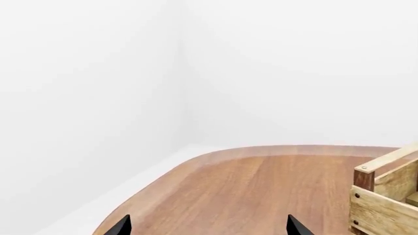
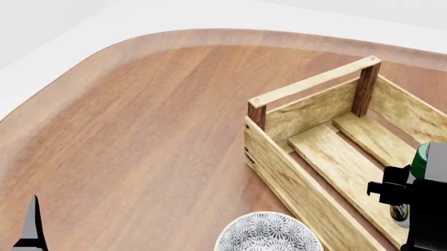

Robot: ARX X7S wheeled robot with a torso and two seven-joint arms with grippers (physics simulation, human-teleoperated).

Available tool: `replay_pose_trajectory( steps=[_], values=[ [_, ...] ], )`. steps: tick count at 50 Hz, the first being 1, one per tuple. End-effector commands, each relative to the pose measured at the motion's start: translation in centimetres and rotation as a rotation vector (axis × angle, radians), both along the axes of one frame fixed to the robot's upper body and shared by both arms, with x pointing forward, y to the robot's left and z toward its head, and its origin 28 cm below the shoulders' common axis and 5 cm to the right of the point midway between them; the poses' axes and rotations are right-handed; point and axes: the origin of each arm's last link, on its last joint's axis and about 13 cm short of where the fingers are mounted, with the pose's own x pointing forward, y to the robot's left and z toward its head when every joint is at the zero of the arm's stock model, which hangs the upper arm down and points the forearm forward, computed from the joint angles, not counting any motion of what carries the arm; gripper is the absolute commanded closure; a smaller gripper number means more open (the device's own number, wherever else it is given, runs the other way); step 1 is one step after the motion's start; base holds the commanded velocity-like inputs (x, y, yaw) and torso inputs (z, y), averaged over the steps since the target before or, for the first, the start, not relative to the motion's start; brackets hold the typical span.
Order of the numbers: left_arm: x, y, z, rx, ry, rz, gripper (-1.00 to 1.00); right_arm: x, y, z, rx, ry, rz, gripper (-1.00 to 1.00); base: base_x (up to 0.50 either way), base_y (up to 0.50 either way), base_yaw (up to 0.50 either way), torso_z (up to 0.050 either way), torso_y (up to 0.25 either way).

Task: Pick up the salad dressing and put it in the tray.

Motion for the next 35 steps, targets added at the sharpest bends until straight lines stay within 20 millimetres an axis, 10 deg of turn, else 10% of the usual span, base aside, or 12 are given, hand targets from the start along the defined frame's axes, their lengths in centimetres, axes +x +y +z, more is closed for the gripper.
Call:
replay_pose_trajectory(
  steps=[1,35],
  values=[
    [0.0,0.2,0.2,0.007,-0.021,0.015,-1.00,0.1,1.0,-0.6,-0.009,0.019,0.028,1.00,0.00,0.00,0.00,0.000,0.000],
    [-0.1,0.1,0.2,0.011,-0.023,0.014,-1.00,-0.6,1.2,-1.9,-0.013,0.056,0.004,1.00,0.00,0.00,0.00,0.000,0.001]
  ],
)
